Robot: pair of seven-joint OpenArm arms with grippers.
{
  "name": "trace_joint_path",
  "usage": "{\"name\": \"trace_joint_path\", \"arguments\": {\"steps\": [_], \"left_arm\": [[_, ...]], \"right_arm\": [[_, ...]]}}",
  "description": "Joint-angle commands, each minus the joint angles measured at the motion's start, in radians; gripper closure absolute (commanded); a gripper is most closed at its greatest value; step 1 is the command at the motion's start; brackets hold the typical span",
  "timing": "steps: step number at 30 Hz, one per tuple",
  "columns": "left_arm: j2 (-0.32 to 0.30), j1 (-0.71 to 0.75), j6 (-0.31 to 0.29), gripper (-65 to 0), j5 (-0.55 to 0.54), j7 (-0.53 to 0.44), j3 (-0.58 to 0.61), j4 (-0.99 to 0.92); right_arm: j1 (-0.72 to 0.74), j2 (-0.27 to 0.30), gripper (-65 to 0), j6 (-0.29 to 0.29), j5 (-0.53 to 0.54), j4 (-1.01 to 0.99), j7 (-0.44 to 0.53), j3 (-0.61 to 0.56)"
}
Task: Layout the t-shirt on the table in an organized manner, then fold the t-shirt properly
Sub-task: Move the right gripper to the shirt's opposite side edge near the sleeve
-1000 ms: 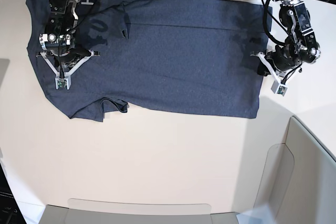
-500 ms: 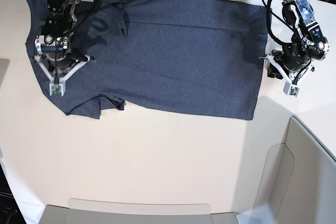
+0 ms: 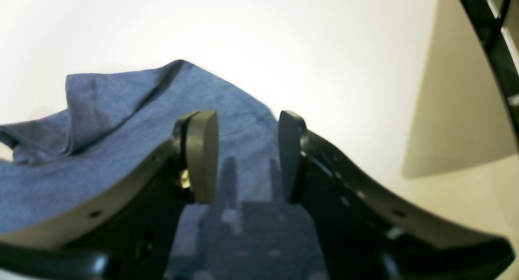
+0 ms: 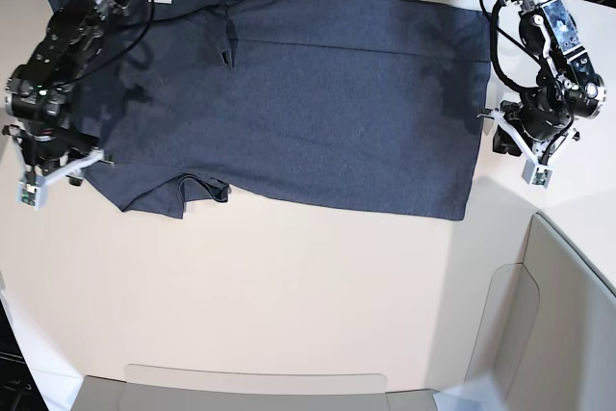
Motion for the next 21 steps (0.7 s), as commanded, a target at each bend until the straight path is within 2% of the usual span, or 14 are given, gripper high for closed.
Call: {"name": "trace_joint_path", "arguments": {"steps": [1, 4, 8, 11, 14, 17, 21], "left_arm": [[-0.015, -0.011, -0.001, -16.0, -0.011, -0.019, -0.002, 0.014], [-0.015, -0.01, -0.001, -16.0, -0.011, -0.019, -0.002, 0.013], [-0.017, -0.01, -0.001, -16.0, -0.011, -0.026, -0.002, -0.018], [-0.017, -0.006, -0.003, -16.0, -0.011, -0.026, 0.0, -0.029], [-0.017, -0.006, -0.003, -16.0, -0.011, -0.026, 0.0, -0.029], [-0.017, -0.006, -0.003, -16.0, -0.011, -0.028, 0.0, -0.029], [-0.017, -0.006, -0.003, -16.1, -0.011, -0.028, 0.0, -0.029]], "right_arm": [[0.027, 0.026, -24.9, 0.044, 0.035, -0.014, 0.003, 0.035], [0.036, 0.09, -24.8, 0.119, 0.112, -0.129, 0.003, 0.086], [0.065, 0.182, -24.7, 0.173, 0.23, -0.322, 0.003, 0.106], [0.083, 0.276, -24.7, 0.231, 0.351, -0.498, 0.006, 0.12], [0.123, 0.346, -24.7, 0.285, 0.428, -0.649, 0.007, 0.12], [0.143, 0.379, -24.7, 0.324, 0.451, -0.749, 0.007, 0.12], [0.145, 0.366, -24.7, 0.36, 0.448, -0.851, 0.009, 0.11]]}}
